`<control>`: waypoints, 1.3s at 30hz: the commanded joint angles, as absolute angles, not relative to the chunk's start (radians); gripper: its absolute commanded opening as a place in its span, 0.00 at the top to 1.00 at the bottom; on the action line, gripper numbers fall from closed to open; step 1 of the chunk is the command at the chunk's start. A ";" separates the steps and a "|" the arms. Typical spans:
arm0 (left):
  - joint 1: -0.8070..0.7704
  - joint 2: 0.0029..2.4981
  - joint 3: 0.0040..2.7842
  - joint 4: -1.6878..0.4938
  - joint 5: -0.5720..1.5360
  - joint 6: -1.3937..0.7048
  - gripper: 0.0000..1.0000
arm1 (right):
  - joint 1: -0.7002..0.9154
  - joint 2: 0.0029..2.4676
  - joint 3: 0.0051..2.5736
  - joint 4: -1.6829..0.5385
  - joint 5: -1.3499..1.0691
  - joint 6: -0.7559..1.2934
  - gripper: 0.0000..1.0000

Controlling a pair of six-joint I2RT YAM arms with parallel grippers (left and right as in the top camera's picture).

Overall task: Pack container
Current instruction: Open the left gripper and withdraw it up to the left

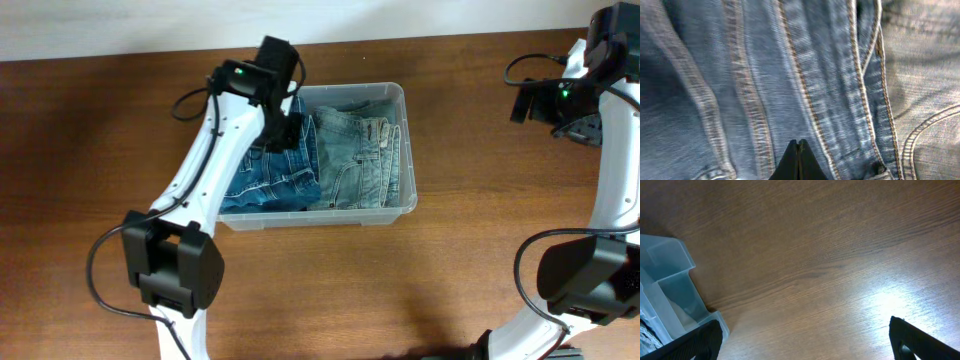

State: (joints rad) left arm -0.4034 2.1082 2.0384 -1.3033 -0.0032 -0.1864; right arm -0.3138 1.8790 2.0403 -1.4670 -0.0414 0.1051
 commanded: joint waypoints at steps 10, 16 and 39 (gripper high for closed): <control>-0.425 2.166 1.905 -1.268 0.013 -0.192 1.00 | -0.315 1.871 2.046 -1.469 -0.033 0.105 0.01; -0.424 2.096 2.062 -1.290 0.009 -0.192 1.00 | -0.315 1.871 2.046 -1.469 -0.033 0.105 0.02; -0.014 1.945 2.206 -1.304 -0.229 -0.242 0.03 | -0.315 1.871 2.046 -1.469 -0.033 0.105 0.01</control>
State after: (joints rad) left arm -0.0414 1.9419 2.2047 -1.2980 -0.2192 -0.2325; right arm -0.3138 1.8790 2.0403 -1.4670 -0.0414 0.1043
